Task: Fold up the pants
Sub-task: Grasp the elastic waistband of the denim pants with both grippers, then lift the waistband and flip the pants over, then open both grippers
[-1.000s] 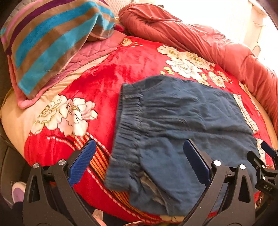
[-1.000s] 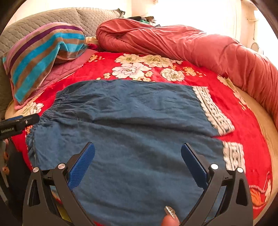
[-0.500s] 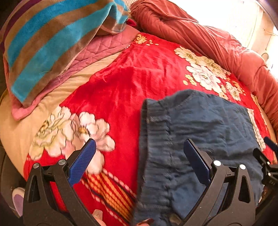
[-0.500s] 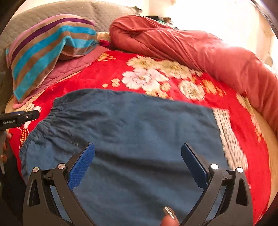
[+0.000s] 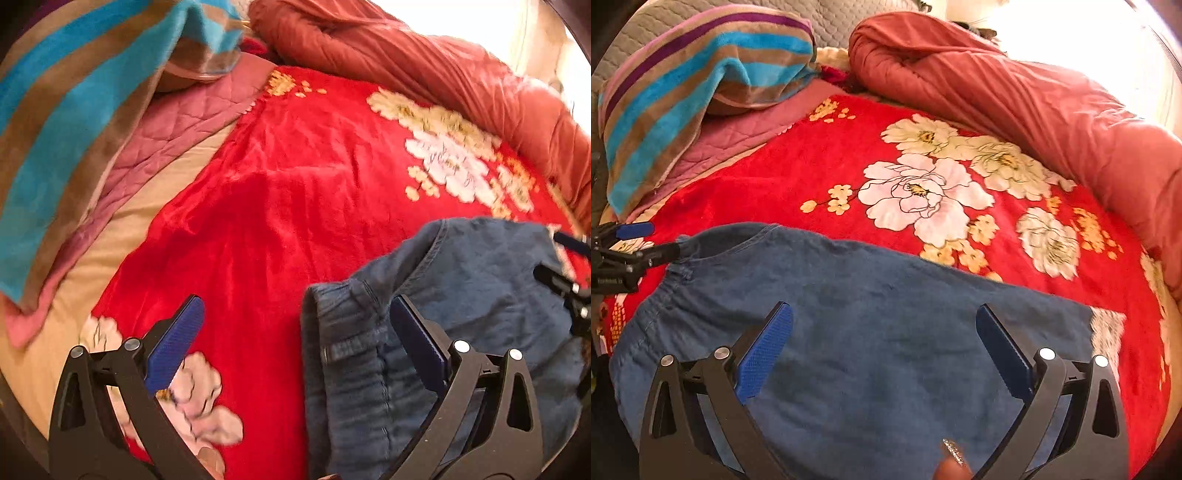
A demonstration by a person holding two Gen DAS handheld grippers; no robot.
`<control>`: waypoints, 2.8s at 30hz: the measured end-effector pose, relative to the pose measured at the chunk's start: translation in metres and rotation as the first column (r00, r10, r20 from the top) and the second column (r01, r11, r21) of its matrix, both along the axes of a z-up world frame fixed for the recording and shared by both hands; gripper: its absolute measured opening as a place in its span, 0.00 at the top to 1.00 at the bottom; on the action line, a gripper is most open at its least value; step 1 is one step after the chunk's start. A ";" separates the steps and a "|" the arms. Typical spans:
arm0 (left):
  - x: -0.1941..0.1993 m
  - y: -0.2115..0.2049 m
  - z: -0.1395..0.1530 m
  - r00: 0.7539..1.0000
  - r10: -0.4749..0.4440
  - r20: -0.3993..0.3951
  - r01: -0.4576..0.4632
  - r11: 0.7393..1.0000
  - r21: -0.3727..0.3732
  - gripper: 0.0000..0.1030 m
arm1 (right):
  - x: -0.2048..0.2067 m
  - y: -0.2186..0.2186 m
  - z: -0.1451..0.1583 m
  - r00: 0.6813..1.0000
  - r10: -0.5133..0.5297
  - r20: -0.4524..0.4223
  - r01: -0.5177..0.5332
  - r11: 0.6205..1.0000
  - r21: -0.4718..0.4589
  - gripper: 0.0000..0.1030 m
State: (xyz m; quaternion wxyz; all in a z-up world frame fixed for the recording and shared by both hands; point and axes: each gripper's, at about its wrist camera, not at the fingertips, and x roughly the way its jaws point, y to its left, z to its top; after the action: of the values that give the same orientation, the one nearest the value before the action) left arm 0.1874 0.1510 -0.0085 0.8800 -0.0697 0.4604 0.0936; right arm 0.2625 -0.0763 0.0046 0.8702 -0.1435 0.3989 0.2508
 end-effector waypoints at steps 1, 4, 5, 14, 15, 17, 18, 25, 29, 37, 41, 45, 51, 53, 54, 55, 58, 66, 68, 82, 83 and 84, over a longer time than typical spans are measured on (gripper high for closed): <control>0.004 -0.002 -0.002 1.000 -0.012 -0.009 0.012 1.000 0.002 0.08 | 0.007 0.003 -0.002 1.000 0.011 -0.001 -0.011 1.000 -0.008 0.04; 0.013 -0.006 -0.009 0.998 -0.049 -0.027 0.049 0.999 0.003 0.09 | 0.022 0.010 -0.008 1.000 0.024 -0.013 -0.024 0.999 -0.024 0.04; 0.015 -0.008 -0.011 0.998 -0.060 -0.029 0.060 0.998 0.017 0.12 | 0.027 0.012 -0.010 0.999 0.035 -0.025 -0.036 0.999 -0.027 0.04; 0.018 -0.026 -0.016 0.990 -0.140 -0.020 0.141 0.986 0.087 0.68 | 0.047 0.039 -0.021 0.988 0.147 -0.035 -0.150 0.983 -0.110 0.04; 0.017 -0.026 -0.013 0.990 -0.139 -0.008 0.139 0.986 0.089 0.69 | 0.047 0.042 -0.022 0.988 0.154 -0.028 -0.156 0.980 -0.125 0.04; 0.011 -0.025 -0.004 0.991 -0.133 0.031 0.130 0.988 0.084 0.71 | 0.048 0.047 -0.025 0.984 0.174 -0.031 -0.177 0.973 -0.145 0.04; 0.008 -0.026 0.000 0.990 -0.130 0.052 0.126 0.988 0.087 0.71 | 0.048 0.049 -0.026 0.982 0.185 -0.034 -0.188 0.971 -0.148 0.04; -0.022 -0.039 0.030 0.972 -0.145 0.183 0.130 0.987 0.091 0.72 | 0.045 0.063 -0.034 0.967 0.255 -0.016 -0.254 0.951 -0.174 0.06; -0.030 -0.046 0.031 0.969 -0.157 0.190 0.138 0.984 0.110 0.73 | 0.037 0.070 -0.038 0.954 0.300 -0.022 -0.298 0.935 -0.191 0.30; -0.040 -0.044 0.027 0.971 -0.138 0.198 0.119 0.987 0.105 0.73 | 0.011 0.067 -0.028 0.950 0.312 -0.005 -0.310 0.942 -0.129 0.87; -0.047 -0.039 0.029 0.971 -0.116 0.208 0.100 0.991 0.086 0.73 | -0.010 0.045 -0.006 0.961 0.269 0.069 -0.269 0.963 -0.013 0.89; -0.056 -0.038 0.031 0.969 -0.108 0.221 0.096 0.993 0.064 0.73 | -0.039 0.020 0.010 0.970 0.227 0.087 -0.236 0.966 0.110 0.91; -0.073 -0.043 0.038 0.962 -0.121 0.245 0.108 0.992 0.065 0.73 | -0.089 -0.011 0.028 0.971 0.207 0.121 -0.229 0.949 0.218 0.92; -0.079 -0.045 0.039 0.959 -0.128 0.252 0.116 0.991 0.063 0.72 | -0.100 -0.016 0.031 0.971 0.207 0.119 -0.230 0.943 0.240 0.93; -0.083 -0.046 0.040 0.958 -0.134 0.255 0.121 0.990 0.065 0.72 | -0.107 -0.019 0.032 0.971 0.207 0.122 -0.232 0.941 0.245 0.93; -0.088 -0.048 0.041 0.955 -0.142 0.259 0.128 0.989 0.070 0.72 | -0.116 -0.022 0.033 0.969 0.210 0.128 -0.236 0.940 0.247 0.93; -0.101 -0.053 0.044 0.950 -0.161 0.269 0.142 0.986 0.090 0.72 | -0.138 -0.028 0.034 0.967 0.219 0.127 -0.246 0.934 0.259 0.93; -0.135 -0.056 0.045 0.943 -0.196 0.270 0.179 0.980 0.087 0.72 | -0.196 -0.033 0.033 0.953 0.280 0.112 -0.300 0.919 0.254 0.93; -0.145 -0.055 0.045 0.942 -0.199 0.271 0.184 0.980 0.078 0.72 | -0.214 -0.031 0.032 0.943 0.313 0.116 -0.332 0.915 0.231 0.93; -0.185 -0.057 0.024 0.952 -0.231 0.200 0.228 0.973 0.042 0.71 | -0.268 -0.020 -0.005 0.916 0.399 0.046 -0.401 0.909 0.110 0.93; -0.186 -0.057 0.023 0.953 -0.232 0.197 0.229 0.973 0.041 0.71 | -0.269 -0.019 -0.009 0.916 0.400 0.037 -0.402 0.909 0.106 0.93; -0.187 -0.058 0.022 0.954 -0.232 0.192 0.228 0.973 0.043 0.70 | -0.270 -0.018 -0.013 0.915 0.402 0.028 -0.403 0.910 0.101 0.93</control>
State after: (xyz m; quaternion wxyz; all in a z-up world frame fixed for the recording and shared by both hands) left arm 0.0003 0.0932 0.0135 0.9265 -0.0154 0.3757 -0.0121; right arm -0.0072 -0.0940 -0.0079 0.8076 -0.1776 0.3443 0.4447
